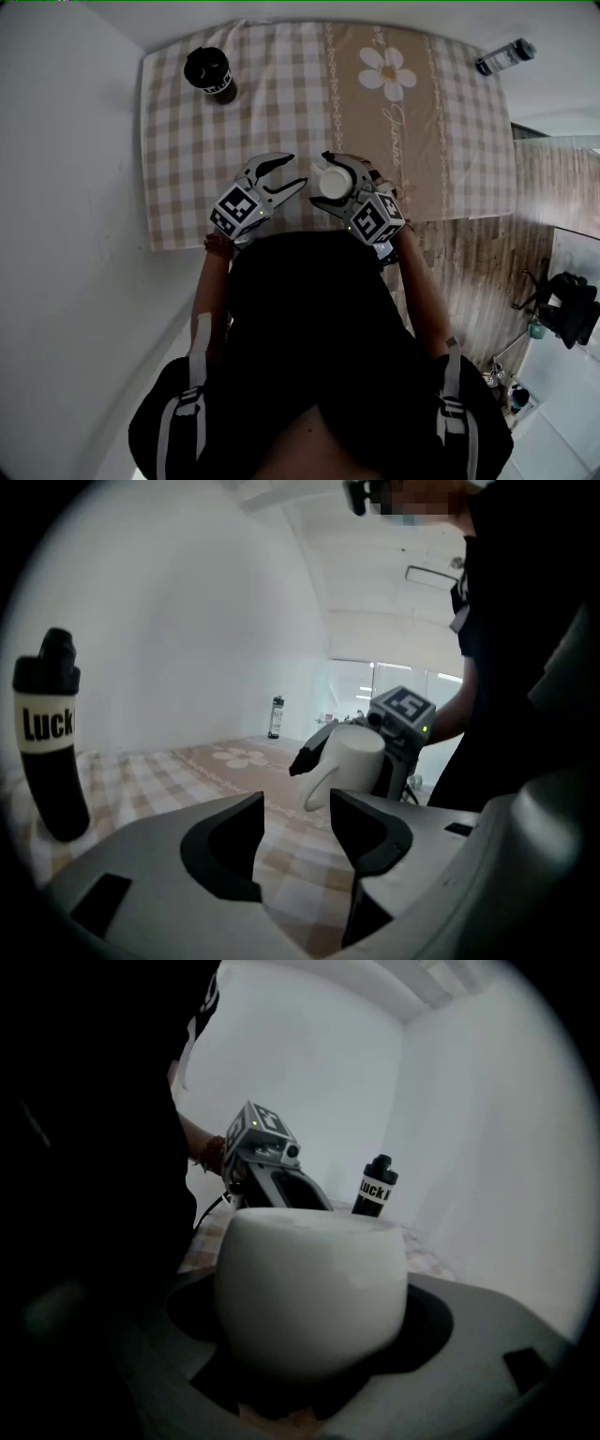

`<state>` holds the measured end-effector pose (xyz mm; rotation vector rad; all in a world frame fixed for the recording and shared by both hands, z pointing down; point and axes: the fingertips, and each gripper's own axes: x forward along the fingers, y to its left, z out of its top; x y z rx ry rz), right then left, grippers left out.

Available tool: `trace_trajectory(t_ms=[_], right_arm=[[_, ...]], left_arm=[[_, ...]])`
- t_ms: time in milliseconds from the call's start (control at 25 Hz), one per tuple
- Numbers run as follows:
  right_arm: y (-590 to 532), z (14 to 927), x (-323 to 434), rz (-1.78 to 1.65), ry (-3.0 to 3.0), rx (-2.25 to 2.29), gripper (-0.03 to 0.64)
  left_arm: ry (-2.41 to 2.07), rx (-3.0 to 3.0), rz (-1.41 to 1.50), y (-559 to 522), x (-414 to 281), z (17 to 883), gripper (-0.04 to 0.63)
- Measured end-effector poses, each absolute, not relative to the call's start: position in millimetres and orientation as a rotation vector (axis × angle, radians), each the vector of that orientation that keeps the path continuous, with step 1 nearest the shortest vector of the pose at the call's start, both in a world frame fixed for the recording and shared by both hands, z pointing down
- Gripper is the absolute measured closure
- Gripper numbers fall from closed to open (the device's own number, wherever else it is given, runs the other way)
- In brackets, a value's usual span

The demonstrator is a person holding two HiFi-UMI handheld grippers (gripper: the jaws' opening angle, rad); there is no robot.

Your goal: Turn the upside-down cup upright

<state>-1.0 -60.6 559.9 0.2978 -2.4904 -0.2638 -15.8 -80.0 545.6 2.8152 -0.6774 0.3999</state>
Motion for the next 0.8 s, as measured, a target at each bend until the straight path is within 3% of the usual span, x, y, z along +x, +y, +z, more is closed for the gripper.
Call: trace_trajectory(t_ms=[240,440,600,800], right_arm=[[-56.5,548.3,-11.7,-0.376,-2.446,0.271,0.204],[-58.3,553.7,-14.3,-0.478,-2.357,0.267,0.196],[-61.2,553.8,-13.1,-0.524,-2.324,0.294,0.196],[-62.0,543.9,-20.8,-0.582,-2.329,0.329,0.195]], left_arm=[[-0.813,2.920,0.504,-87.9,-1.9,550.7,0.387],[-0.818,2.873,0.500,-90.3,6.7,558.8,0.523],[-0.868,2.843,0.476,-92.4,7.2,556.1,0.527],[-0.983,2.748,0.233,-103.5,-2.9,541.3,0.540]])
